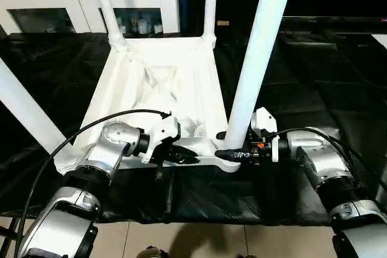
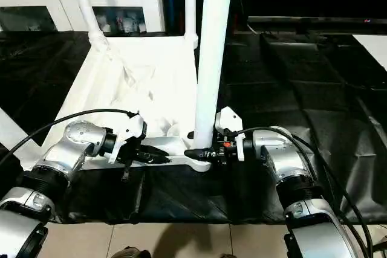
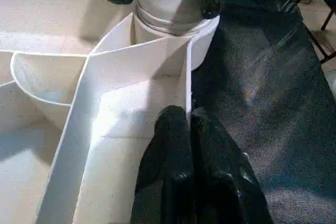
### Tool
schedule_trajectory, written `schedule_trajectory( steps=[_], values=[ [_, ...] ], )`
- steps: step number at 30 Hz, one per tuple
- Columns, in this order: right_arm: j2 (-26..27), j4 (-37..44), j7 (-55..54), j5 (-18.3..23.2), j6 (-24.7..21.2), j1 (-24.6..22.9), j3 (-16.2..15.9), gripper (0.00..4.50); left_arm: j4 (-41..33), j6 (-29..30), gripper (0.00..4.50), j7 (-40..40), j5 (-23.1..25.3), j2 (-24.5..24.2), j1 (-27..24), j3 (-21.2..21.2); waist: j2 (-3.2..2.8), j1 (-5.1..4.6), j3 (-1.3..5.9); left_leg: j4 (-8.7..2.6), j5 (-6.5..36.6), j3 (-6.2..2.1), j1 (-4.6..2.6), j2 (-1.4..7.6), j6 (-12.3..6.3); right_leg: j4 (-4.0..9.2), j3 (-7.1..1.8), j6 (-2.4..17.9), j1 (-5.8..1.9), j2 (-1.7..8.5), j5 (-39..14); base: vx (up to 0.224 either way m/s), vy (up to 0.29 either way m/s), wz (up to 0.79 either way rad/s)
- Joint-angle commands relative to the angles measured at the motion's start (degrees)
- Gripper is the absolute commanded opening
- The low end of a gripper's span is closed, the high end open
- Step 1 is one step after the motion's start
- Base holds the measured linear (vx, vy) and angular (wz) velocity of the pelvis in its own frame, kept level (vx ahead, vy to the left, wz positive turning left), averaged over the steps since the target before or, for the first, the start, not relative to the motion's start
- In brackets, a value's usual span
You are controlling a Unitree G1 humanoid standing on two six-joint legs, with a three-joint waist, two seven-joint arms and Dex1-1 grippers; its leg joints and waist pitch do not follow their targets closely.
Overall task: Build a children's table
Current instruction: Rotate leg to tighten
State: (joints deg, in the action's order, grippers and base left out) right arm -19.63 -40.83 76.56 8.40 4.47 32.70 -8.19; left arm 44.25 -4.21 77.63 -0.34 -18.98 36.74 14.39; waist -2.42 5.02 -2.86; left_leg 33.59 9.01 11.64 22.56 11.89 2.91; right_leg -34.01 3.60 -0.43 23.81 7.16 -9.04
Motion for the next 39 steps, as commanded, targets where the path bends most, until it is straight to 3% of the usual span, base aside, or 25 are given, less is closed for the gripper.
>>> schedule_trajectory(
  steps=[1,10,11,13,14,16,17,18,20,21,23,24,25,26,27,28,29,30,31,32,33,34,35,36,39],
  values=[
    [0.20,-0.03,-0.70,-0.59,-1.10,0.03,-0.35,2.07,0.71,0.02,0.00,-0.59,-0.25,0.36,0.53,-0.14,0.49,-0.26,4.02,-4.20,18.31,-0.36,-1.53,1.21,-2.27,3.70,-1.33,13.83,-2.55,0.83,-15.43,0.000,0.000,0.00],
    [1.30,2.01,-5.11,-0.74,-2.14,-2.28,-0.09,1.98,0.93,0.92,0.00,-5.39,1.07,0.30,0.59,-0.68,0.84,-0.26,3.75,-4.53,21.36,-0.58,-1.68,1.21,-0.98,4.35,-1.33,11.52,-2.27,0.97,-21.71,0.000,0.000,0.00],
    [2.04,2.90,-6.86,-0.72,-3.01,-3.34,0.08,1.98,0.81,1.48,0.00,-7.33,1.52,0.66,0.54,-0.80,0.54,-0.22,3.75,-4.55,21.50,-0.63,-1.72,1.21,-0.84,4.35,-1.33,11.48,-2.22,1.00,-21.91,0.000,0.000,0.00],
    [3.17,3.94,-9.95,-1.03,-4.23,-4.65,0.26,1.98,0.59,2.62,0.00,-10.27,1.89,1.44,0.56,-1.15,0.59,-0.46,3.43,-4.76,23.70,-0.70,-1.82,1.15,-0.13,4.68,-1.30,10.63,-2.02,0.91,-24.45,0.000,0.000,0.00],
    [5.90,4.62,-18.01,-2.80,-4.91,-6.31,0.48,1.98,-0.21,5.40,0.00,-15.45,1.68,4.47,0.91,-1.82,0.87,-0.58,3.31,-4.83,24.57,-0.75,-1.90,1.13,0.06,4.91,-1.26,10.21,-1.97,0.95,-25.95,0.000,0.000,0.00],
    [6.93,4.72,-20.86,-3.33,-5.19,-6.74,0.64,1.97,-0.42,6.27,0.00,-17.15,1.70,5.52,1.02,-1.94,0.88,-1.19,2.88,-4.92,27.72,-1.11,-2.46,0.85,1.58,5.82,-1.07,7.93,-1.53,1.20,-32.89,0.000,0.000,0.00],
    [10.81,3.66,-28.84,-3.55,-6.53,-6.51,1.86,1.97,-0.37,7.81,0.00,-22.26,2.51,8.32,1.22,-1.81,1.17,-1.43,2.90,-4.83,28.24,-1.26,-2.47,0.72,1.66,6.02,-0.90,7.06,-1.54,1.20,-34.71,0.000,0.000,0.00],
    [12.70,3.06,-32.80,-3.69,-7.08,-6.25,2.50,1.96,-0.46,8.64,0.00,-24.29,2.76,9.56,1.21,-1.73,0.61,-2.02,2.70,-4.94,29.65,-1.51,-2.69,0.71,2.26,6.40,-0.71,6.04,-1.20,1.22,-37.10,0.000,0.000,0.00],
    [14.92,1.97,-36.99,-3.57,-7.71,-5.61,3.36,1.96,-0.52,9.41,0.00,-26.98,3.14,10.92,1.23,-1.77,0.28,-3.13,2.63,-5.06,32.32,-2.08,-2.75,0.52,2.66,7.08,0.26,4.36,-1.48,1.15,-39.61,0.000,0.000,0.00],
    [16.11,1.21,-39.14,-3.56,-7.89,-5.07,3.80,1.96,-0.45,9.56,0.00,-28.14,3.42,11.53,1.32,-1.71,0.55,-3.92,2.59,-5.29,33.54,-2.37,-2.28,0.37,2.47,7.48,0.92,3.03,-1.96,0.96,-40.27,0.000,0.000,0.00],
    [21.61,-3.54,-51.18,-4.42,-8.26,-1.28,5.78,1.96,0.05,10.63,0.00,-33.80,4.78,14.81,2.14,-1.51,-0.45,-4.74,2.37,-5.25,37.24,-2.65,-3.27,0.32,2.74,8.29,1.76,2.33,-1.32,0.82,-41.34,-0.034,0.015,-0.05],
    [22.56,-4.11,-52.24,-4.46,-7.73,-0.55,5.90,1.96,0.11,10.55,0.00,-34.23,5.21,15.17,2.34,-1.19,-0.83,-5.87,2.09,-5.57,40.64,-3.17,-3.54,0.42,3.18,9.03,3.63,1.69,-1.86,0.32,-40.58,-0.067,0.031,-0.11],
    [23.30,-4.43,-52.73,-4.44,-7.17,-0.01,5.94,1.96,0.13,10.40,0.00,-34.40,5.59,15.39,2.49,-0.86,-1.95,-6.17,1.56,-7.92,47.21,-3.80,-2.54,1.69,3.52,6.97,4.57,2.12,-3.99,-0.53,-34.24,-0.074,0.037,-0.11],
    [23.89,-4.40,-52.78,-4.34,-6.56,0.39,6.02,1.96,0.09,10.27,0.00,-34.33,5.70,15.43,2.62,-0.71,-2.37,-5.72,1.49,-10.18,50.44,-3.63,-0.87,2.82,3.89,3.27,4.24,3.53,-6.18,-0.93,-28.09,-0.093,0.030,-0.02],
    [24.38,-4.25,-52.94,-4.30,-6.06,0.71,6.15,2.31,0.03,10.10,0.00,-34.14,5.80,15.34,2.72,-0.56,-3.35,-1.98,1.55,-14.39,56.82,-0.37,2.86,3.28,5.48,-5.40,4.20,5.48,-8.76,-2.30,-12.47,-0.093,0.030,-0.02],
    [24.43,-4.19,-53.01,-4.31,-5.99,0.75,6.19,2.31,0.02,10.05,0.00,-34.05,5.83,15.28,2.73,-0.52,-0.38,-2.12,2.23,-12.91,47.68,1.01,-1.36,2.29,3.69,-4.82,-0.07,3.65,-6.18,-1.93,-21.22,-0.015,-0.062,0.14],
    [24.41,-3.92,-53.22,-4.40,-5.47,0.83,6.65,2.52,-0.18,9.77,0.00,-33.78,6.08,14.90,2.61,-0.38,2.06,-2.18,2.95,-7.03,39.59,0.23,-5.82,0.61,4.99,1.88,-1.70,1.85,-1.19,0.95,-37.22,0.064,-0.117,-0.05],
    [23.94,-3.36,-52.90,-4.13,-4.96,0.80,7.53,2.65,-0.63,9.26,0.00,-32.71,6.37,14.09,2.28,-0.05,3.25,-2.60,2.10,4.69,21.19,-1.72,-7.48,-1.36,0.85,10.74,-2.56,3.06,2.63,7.27,-62.47,0.064,-0.117,-0.05],
    [23.10,-2.87,-52.03,-4.30,-4.47,0.55,7.41,2.67,-1.03,9.16,0.00,-32.12,6.41,13.48,1.96,0.04,1.70,-1.00,3.53,-0.58,6.26,-4.50,1.85,-0.04,-0.95,5.02,-3.72,4.11,-7.18,7.34,-47.06,0.116,-0.028,-0.46],
    [22.71,-2.70,-51.63,-4.42,-4.23,0.46,7.25,2.75,-1.20,9.11,0.00,-31.82,6.39,13.14,1.81,0.06,0.85,-0.59,3.57,-3.04,3.10,-4.30,1.62,0.36,-0.04,4.12,-2.11,4.87,-6.69,4.52,-34.71,0.094,0.015,-0.29],
    [22.56,-2.63,-51.47,-4.46,-4.14,0.42,7.19,2.93,-1.26,9.10,0.00,-31.71,6.39,13.02,1.76,0.07,1.25,-1.87,3.43,-3.88,6.30,-3.74,-0.12,0.49,-0.87,2.70,-0.64,7.25,-4.16,0.73,-18.66,0.094,0.015,-0.29],
    [21.34,-2.53,-49.84,-5.11,-3.23,0.22,6.60,2.93,-1.57,8.69,0.00,-30.93,6.44,12.33,1.43,0.01,-0.12,-1.83,3.87,-3.88,11.45,-3.31,-1.62,0.85,-0.42,2.69,-0.92,11.36,-3.47,1.01,-13.75,0.000,0.000,0.00],
    [20.53,-2.33,-48.19,-4.99,-2.75,0.03,6.41,3.10,-1.74,8.49,0.00,-30.53,6.52,11.82,1.23,-0.06,-0.25,-2.16,3.85,-3.79,12.96,-3.08,-1.73,0.81,-0.55,2.73,-1.07,12.99,-3.48,0.99,-11.99,0.000,0.000,0.00],
    [19.73,-2.09,-46.51,-4.78,-2.38,-0.16,6.26,3.14,-1.87,8.21,0.00,-30.06,6.59,11.29,1.06,-0.12,0.06,-2.46,3.56,-3.99,15.07,-2.97,-0.95,0.56,-0.76,2.72,-0.90,14.22,-4.22,0.81,-11.44,0.000,0.000,0.00],
    [15.35,-0.96,-39.18,-4.76,-1.00,-0.96,5.22,3.39,-2.32,5.90,0.00,-25.57,5.76,8.81,0.36,-0.19,0.36,-2.36,3.63,-3.97,15.41,-2.70,-0.98,0.61,-2.01,3.17,-0.94,14.10,-4.44,1.20,-12.89,0.000,0.000,0.00]
  ],
)
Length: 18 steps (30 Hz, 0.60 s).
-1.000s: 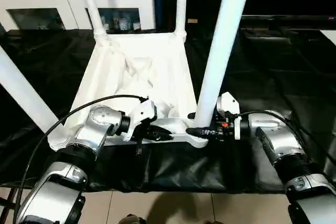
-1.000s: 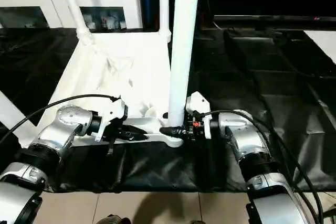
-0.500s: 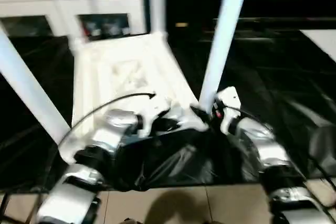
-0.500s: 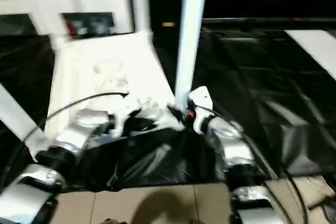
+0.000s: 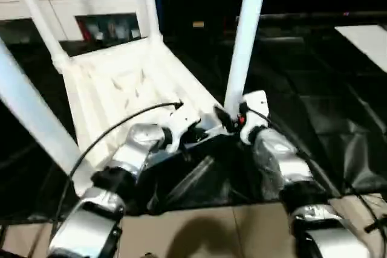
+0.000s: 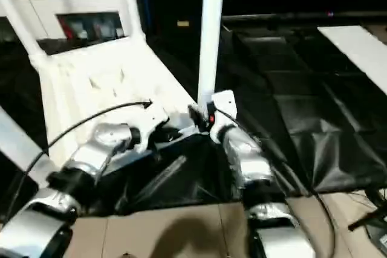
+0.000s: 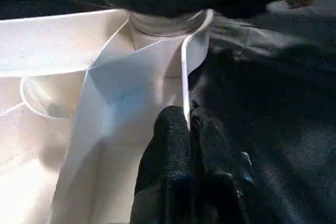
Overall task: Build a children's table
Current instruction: Rotate leg to tighten
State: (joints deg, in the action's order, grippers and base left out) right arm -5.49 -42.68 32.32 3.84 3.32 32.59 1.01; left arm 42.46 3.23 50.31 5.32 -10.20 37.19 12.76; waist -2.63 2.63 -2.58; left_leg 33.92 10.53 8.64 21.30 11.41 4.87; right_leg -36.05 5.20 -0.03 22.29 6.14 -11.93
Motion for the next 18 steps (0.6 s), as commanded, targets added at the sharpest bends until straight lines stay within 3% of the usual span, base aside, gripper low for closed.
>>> schedule_trajectory(
  steps=[1,5,7,10,14,18],
  values=[
    [0.00,0.98,7.19,-0.04,0.35,-0.89,-4.13,3.39,-0.80,-2.55,0.00,3.85,-0.49,-0.65,-0.35,1.48,0.71,0.07,3.48,-4.18,12.39,0.41,0.29,1.11,-4.47,5.11,-2.56,13.97,-2.98,2.18,-8.38,0.000,0.000,0.00],
    [-4.25,1.13,16.62,1.25,0.31,-0.54,-4.64,3.39,-2.26,-3.79,0.00,11.22,-2.50,-3.71,-1.28,1.63,0.72,0.33,3.92,-3.67,7.33,0.60,0.33,1.20,-6.86,4.27,-2.51,16.00,-3.30,2.25,-0.84,0.000,0.000,0.00],
    [-6.10,1.51,21.47,1.72,0.24,-0.41,-5.19,3.39,-2.36,-4.66,0.00,13.90,-2.88,-5.16,-1.42,1.82,0.71,0.87,4.31,-3.04,3.06,0.82,0.28,1.35,-9.06,3.38,-2.44,17.89,-3.05,2.03,6.46,0.000,0.000,0.00],
    [-8.28,2.24,28.54,3.44,-0.91,-0.19,-5.94,3.39,-1.93,-5.96,0.00,17.48,-3.56,-6.98,-1.38,1.89,0.88,1.61,4.28,-2.67,1.85,1.08,0.38,1.47,-11.27,3.01,-2.22,18.77,-2.80,2.01,8.48,0.000,0.000,0.00],
    [-11.04,2.35,36.57,3.79,-0.71,0.06,-7.75,3.06,-1.90,-6.82,0.00,22.22,-4.74,-9.07,-1.35,2.13,0.92,2.47,4.15,-2.81,4.29,1.26,0.03,1.83,-9.99,3.16,-2.33,18.35,-2.54,2.19,3.77,0.000,0.000,0.00],
    [-12.54,2.61,42.08,4.28,-1.84,0.41,-8.99,2.73,-1.57,-7.60,0.00,25.55,-4.82,-10.72,-1.05,2.72,1.04,2.65,3.92,-3.10,6.55,1.44,-0.11,1.93,-8.30,3.35,-2.43,18.01,-2.44,2.26,0.96,0.000,0.000,0.00]
  ],
)
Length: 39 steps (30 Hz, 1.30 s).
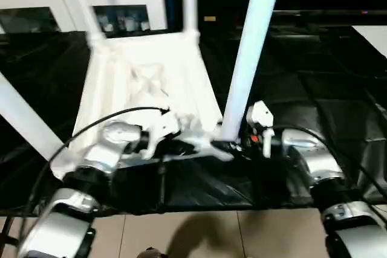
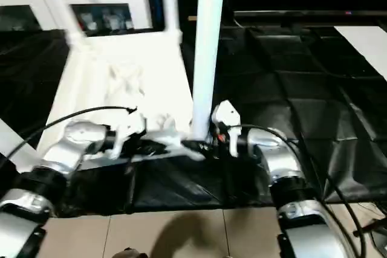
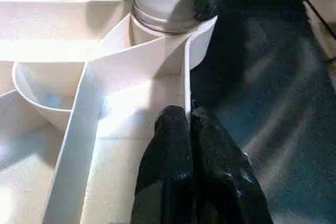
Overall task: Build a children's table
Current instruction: Rotate leg to tighten
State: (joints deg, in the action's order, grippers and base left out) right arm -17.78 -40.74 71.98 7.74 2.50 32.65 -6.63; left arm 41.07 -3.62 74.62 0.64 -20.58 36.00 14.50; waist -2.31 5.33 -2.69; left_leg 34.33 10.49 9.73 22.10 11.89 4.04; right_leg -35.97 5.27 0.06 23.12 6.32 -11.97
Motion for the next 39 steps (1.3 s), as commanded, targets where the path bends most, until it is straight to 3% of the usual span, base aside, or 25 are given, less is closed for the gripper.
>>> schedule_trajectory(
  steps=[1,10,15,19,21,22,23,24,25,26,28,30,31,33,35,39],
  values=[
    [-0.42,0.87,3.14,0.45,-1.35,0.35,-1.52,2.63,-0.03,-0.96,0.00,1.54,-0.03,-0.55,0.24,1.07,0.73,-0.04,4.06,-3.52,6.61,0.34,-0.90,1.47,-7.30,3.26,-2.50,17.84,-3.32,2.12,0.88,0.000,0.000,0.00],
    [-1.17,1.46,7.27,0.81,-3.34,0.46,-2.76,2.19,2.76,-0.96,0.00,2.45,-0.86,-0.15,1.84,0.15,0.62,0.10,4.28,-3.27,5.08,0.35,-0.85,1.26,-6.98,3.03,-2.50,17.82,-3.42,2.05,3.22,0.000,0.000,0.00],
    [0.38,3.35,3.40,1.56,-5.62,-2.13,-2.27,2.02,3.68,0.65,0.00,-2.80,0.75,0.97,2.01,-0.01,0.56,0.40,4.16,-3.38,6.26,0.34,-0.89,1.37,-6.56,3.18,-2.52,17.61,-3.36,2.12,1.83,0.000,0.000,0.00],
    [2.54,4.44,-4.77,0.15,-6.40,-4.56,-1.27,2.00,3.79,3.85,0.00,-10.49,1.72,3.37,2.63,-0.80,0.62,0.57,3.63,-4.02,10.85,0.29,-1.22,1.44,-4.00,4.14,-2.62,15.82,-3.19,2.34,-6.01,0.000,0.000,0.00],
    [4.98,4.40,-12.19,-1.12,-7.31,-5.58,-0.54,1.97,3.21,6.77,0.00,-15.84,2.42,5.89,2.98,-1.14,0.83,0.24,2.96,-4.72,15.28,0.15,-1.26,1.30,-1.49,5.11,-2.73,13.00,-3.13,2.49,-15.33,0.000,0.000,0.00],
    [6.64,4.00,-16.35,-1.41,-7.96,-5.70,0.21,1.97,2.90,8.15,0.00,-18.18,2.57,7.34,3.10,-1.33,0.91,-0.23,2.47,-5.08,18.86,-0.02,-1.48,1.09,-0.21,5.86,-2.60,10.76,-3.04,2.48,-22.57,0.000,0.000,0.00],
    [9.22,2.72,-22.60,-1.83,-8.63,-5.34,1.37,1.97,2.54,9.81,0.00,-21.32,2.67,9.51,3.23,-1.59,0.44,-0.45,2.40,-5.18,20.35,-0.18,-1.85,1.07,0.63,6.08,-2.58,9.90,-2.86,2.47,-25.29,0.000,0.000,0.00],
    [10.54,1.65,-25.76,-2.27,-8.43,-4.88,1.76,1.97,2.55,10.40,0.00,-23.12,2.69,10.73,3.35,-1.80,0.57,-0.96,2.41,-5.24,22.22,-0.34,-2.51,1.09,1.64,6.82,-2.68,8.99,-2.51,2.72,-28.10,0.000,0.000,0.00],
    [11.54,0.83,-28.27,-2.68,-8.26,-4.51,2.06,1.97,2.55,10.85,0.00,-24.39,2.73,11.65,3.44,-1.89,0.89,-1.24,2.44,-5.41,22.39,-0.60,-2.14,0.94,1.79,6.69,-2.56,8.29,-2.90,2.63,-28.64,0.000,0.000,0.00],
    [14.83,-2.38,-36.82,-3.90,-7.76,-2.76,3.14,1.96,2.91,11.79,0.00,-28.24,3.04,14.58,3.74,-1.93,0.69,-1.76,2.44,-5.72,22.40,-0.80,-1.62,0.87,2.25,6.63,-2.41,7.22,-3.19,2.45,-28.76,0.000,0.000,0.00],
    [18.44,-6.26,-44.98,-3.93,-7.55,0.03,4.58,1.96,3.69,12.03,0.00,-31.41,3.61,17.15,4.14,-1.66,0.17,-3.07,2.69,-5.79,23.84,-1.10,-1.85,0.65,2.56,7.10,-2.04,6.69,-3.06,2.49,-29.15,0.000,0.000,0.00],
    [19.58,-7.43,-47.31,-3.85,-7.52,1.06,4.96,1.96,3.83,12.00,0.00,-31.80,4.03,17.59,4.15,-1.28,0.41,-3.76,2.69,-5.85,24.45,-1.05,-1.80,0.61,1.85,7.27,-2.03,7.18,-2.90,2.13,-26.51,0.000,0.000,0.00],
    [20.35,-8.06,-48.19,-3.92,-7.48,1.71,5.07,1.96,3.94,11.70,0.00,-32.01,4.38,17.73,4.15,-0.95,-0.10,-3.82,2.64,-5.81,25.06,-0.99,-1.99,0.58,1.65,7.31,-2.05,7.43,-2.72,2.07,-25.99,0.000,0.000,0.00],
    [21.46,-8.37,-47.61,-3.67,-6.22,2.44,5.10,1.96,4.06,11.43,0.00,-31.73,4.59,17.66,4.10,-0.61,0.20,-4.13,2.75,-5.76,25.67,-0.84,-1.93,0.48,0.80,7.38,-2.10,8.11,-2.76,2.05,-24.81,0.000,0.000,0.00],
    [21.81,-8.05,-47.15,-3.84,-5.40,2.53,5.20,2.52,3.84,11.06,0.00,-31.16,4.75,17.33,3.90,-0.47,0.30,-4.01,2.87,-5.77,24.42,-0.65,-1.94,0.58,0.17,7.23,-2.30,8.95,-2.76,2.03,-22.23,0.000,0.000,0.00],
    [20.48,-6.79,-44.70,-4.59,-2.60,2.30,5.45,2.81,3.14,10.78,0.00,-29.89,5.30,15.17,3.19,-0.83,0.47,-4.10,2.90,-5.79,23.19,-0.46,-1.76,0.61,-0.62,7.03,-2.40,9.83,-2.93,2.08,-20.95,0.000,0.000,0.00]
  ],
)
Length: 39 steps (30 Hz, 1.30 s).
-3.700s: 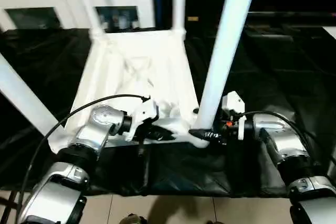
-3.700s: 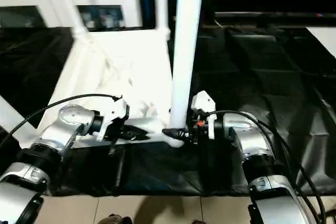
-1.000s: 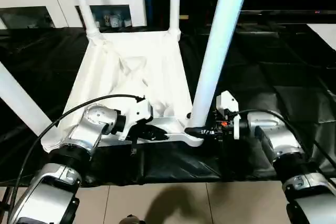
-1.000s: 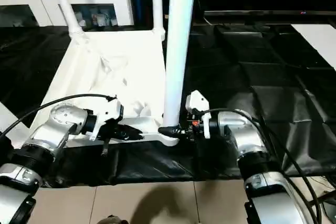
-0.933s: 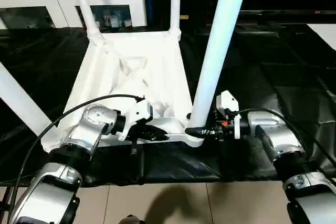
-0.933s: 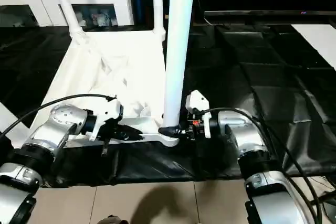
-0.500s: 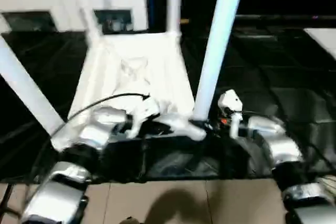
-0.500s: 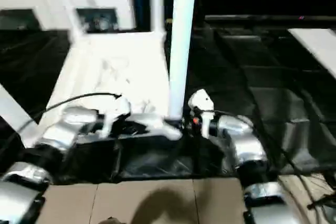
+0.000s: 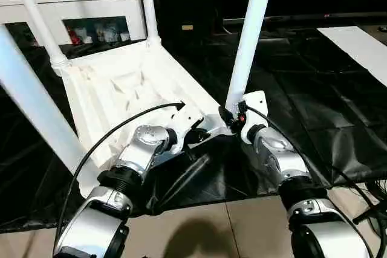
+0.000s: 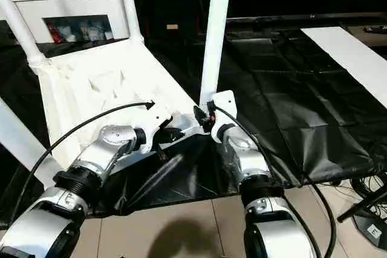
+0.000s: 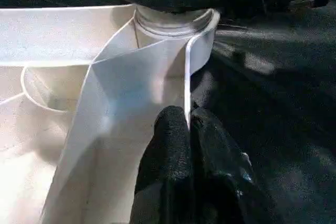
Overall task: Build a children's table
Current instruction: Rotate leg to tighten
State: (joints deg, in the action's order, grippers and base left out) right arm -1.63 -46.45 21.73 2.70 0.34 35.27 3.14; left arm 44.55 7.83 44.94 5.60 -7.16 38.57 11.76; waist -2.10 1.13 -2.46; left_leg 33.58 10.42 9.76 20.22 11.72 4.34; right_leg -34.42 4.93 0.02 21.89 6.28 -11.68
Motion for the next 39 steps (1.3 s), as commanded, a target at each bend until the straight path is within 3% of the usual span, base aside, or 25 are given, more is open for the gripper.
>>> schedule_trajectory(
  steps=[1,5,7,11,13,15,16,19,22,26,33,39],
  values=[
    [3.76,-1.05,6.17,0.51,0.13,-0.36,-4.42,2.99,-0.37,-0.76,0.00,-0.05,0.35,1.36,0.54,1.86,0.21,0.11,2.74,-5.03,22.40,-0.42,0.11,0.86,-1.01,5.42,-2.18,10.17,-1.64,2.12,-20.39,0.000,0.000,0.00],
    [-1.76,1.02,16.15,1.36,1.42,-1.50,-5.82,3.28,-0.65,-3.47,0.00,5.24,-0.43,-1.48,-0.18,2.13,0.47,0.14,2.85,-4.88,21.31,-0.24,0.25,0.95,-1.96,5.28,-2.25,11.10,-1.78,2.03,-18.40,0.000,0.000,0.00],
    [-4.68,1.25,20.61,0.93,1.93,-1.60,-6.65,3.48,-0.84,-5.04,0.00,8.29,-1.14,-2.66,-0.60,2.12,0.54,0.46,3.17,-4.63,17.63,-0.03,0.46,0.98,-3.17,4.77,-2.40,12.50,-2.10,2.15,-13.93,0.000,0.000,0.00],
    [-9.00,0.83,28.16,0.64,2.58,-1.05,-7.33,3.48,-1.49,-7.05,0.00,14.70,-3.46,-4.30,-1.27,1.62,0.99,1.15,3.72,-3.87,9.88,0.33,0.75,0.95,-5.81,3.79,-2.28,15.09,-2.62,2.03,-5.37,0.000,0.000,0.00],
    [-11.72,0.90,34.61,0.62,3.17,-0.92,-8.15,3.48,-1.82,-8.25,0.00,19.17,-4.19,-5.92,-1.61,2.22,0.92,1.78,4.37,-3.03,3.14,0.56,0.92,1.02,-8.65,2.36,-2.15,17.51,-2.67,1.81,4.78,0.000,0.000,0.00],
    [-13.47,2.10,40.07,1.68,2.67,-1.27,-8.86,3.48,-2.11,-9.04,0.00,22.41,-4.40,-7.32,-1.82,2.90,1.17,2.31,4.49,-2.48,-0.13,0.66,1.15,0.90,-11.33,1.68,-2.01,18.87,-2.49,1.61,10.79,0.000,0.000,0.00],
    [-14.26,2.68,42.49,2.30,2.20,-1.42,-9.21,3.48,-2.08,-9.29,0.00,23.53,-4.33,-7.97,-1.82,3.17,1.04,2.66,4.27,-2.39,0.48,0.69,1.21,1.03,-12.25,1.66,-2.02,19.18,-2.24,1.81,10.24,0.000,0.000,0.00],
    [-15.80,3.88,47.17,3.53,1.39,-1.79,-10.01,3.33,-1.99,-10.05,0.00,25.77,-4.36,-9.29,-1.73,3.53,0.89,3.03,4.02,-2.63,3.85,0.63,0.94,1.49,-11.17,2.03,-1.92,18.54,-2.09,2.00,4.01,0.000,0.000,0.00],
    [-17.37,5.55,53.12,4.75,0.06,-2.32,-11.20,3.15,-2.30,-10.84,0.00,29.77,-4.96,-11.06,-1.72,3.90,0.88,3.47,3.71,-3.16,8.40,0.59,0.62,1.79,-8.04,2.61,-2.06,17.34,-1.86,2.01,-2.82,0.000,0.000,0.00],
    [-17.91,6.16,56.43,4.87,-0.76,-2.45,-11.91,2.81,-2.19,-11.28,0.00,31.69,-5.19,-11.74,-1.60,3.96,0.76,3.85,3.65,-3.43,10.32,0.68,0.31,1.91,-5.90,2.68,-2.28,16.82,-1.55,2.06,-4.25,0.000,0.000,0.00],
    [-17.93,7.46,58.28,5.31,-1.97,-2.93,-12.90,2.32,-1.33,-12.01,0.00,32.92,-5.10,-12.06,-1.27,4.22,1.01,3.93,3.94,-3.09,6.64,0.69,0.72,1.60,-6.90,2.12,-2.33,16.99,-1.88,2.07,0.50,0.000,0.000,0.00],
    [-18.03,8.51,58.28,5.08,-2.95,-4.22,-13.32,2.04,-0.06,-11.04,0.00,30.04,-4.76,-11.50,-0.80,3.49,0.84,4.10,3.94,-3.06,7.01,0.69,0.72,1.56,-6.57,2.24,-2.32,16.60,-1.90,2.10,-0.77,0.000,0.000,0.00]
  ],
)
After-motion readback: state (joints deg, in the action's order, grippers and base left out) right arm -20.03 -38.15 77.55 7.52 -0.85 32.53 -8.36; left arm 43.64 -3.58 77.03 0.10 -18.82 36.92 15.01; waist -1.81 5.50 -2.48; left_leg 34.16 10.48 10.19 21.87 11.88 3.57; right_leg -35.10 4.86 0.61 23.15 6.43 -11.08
